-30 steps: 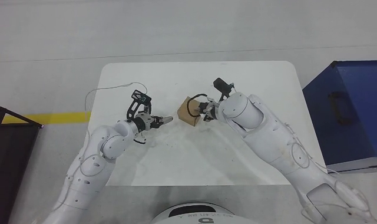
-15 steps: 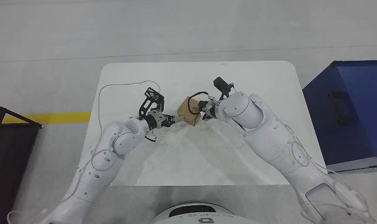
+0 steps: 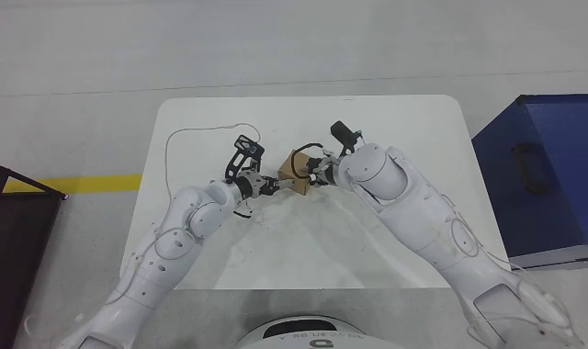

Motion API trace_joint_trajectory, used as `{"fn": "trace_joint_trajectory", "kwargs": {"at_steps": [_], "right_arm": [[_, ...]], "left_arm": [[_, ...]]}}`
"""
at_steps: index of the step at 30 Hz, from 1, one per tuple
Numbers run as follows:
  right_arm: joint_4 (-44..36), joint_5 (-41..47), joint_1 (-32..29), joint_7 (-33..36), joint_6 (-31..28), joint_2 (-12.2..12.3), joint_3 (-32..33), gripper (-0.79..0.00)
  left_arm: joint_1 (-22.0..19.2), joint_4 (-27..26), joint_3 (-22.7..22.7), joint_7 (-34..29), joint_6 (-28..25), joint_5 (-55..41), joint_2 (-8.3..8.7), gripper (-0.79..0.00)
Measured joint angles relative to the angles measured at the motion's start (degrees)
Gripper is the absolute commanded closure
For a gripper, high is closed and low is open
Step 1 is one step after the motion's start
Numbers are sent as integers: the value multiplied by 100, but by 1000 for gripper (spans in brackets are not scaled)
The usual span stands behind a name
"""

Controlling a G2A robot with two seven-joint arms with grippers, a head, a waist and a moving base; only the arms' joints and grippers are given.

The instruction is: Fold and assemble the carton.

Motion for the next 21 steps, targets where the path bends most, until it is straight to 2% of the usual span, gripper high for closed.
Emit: {"fn": "trace_joint_trajectory", "kwargs": {"at_steps": [5,21], "right_arm": [[44,12,21,-16,-4,-14,-33,-256],[-42,30,-24,-113,37,-31,-52,-268]], "left_arm": [[-23,25,-12,11,31,40,-7,-785],[90,132,-243,31,48,63,23,-785]]}}
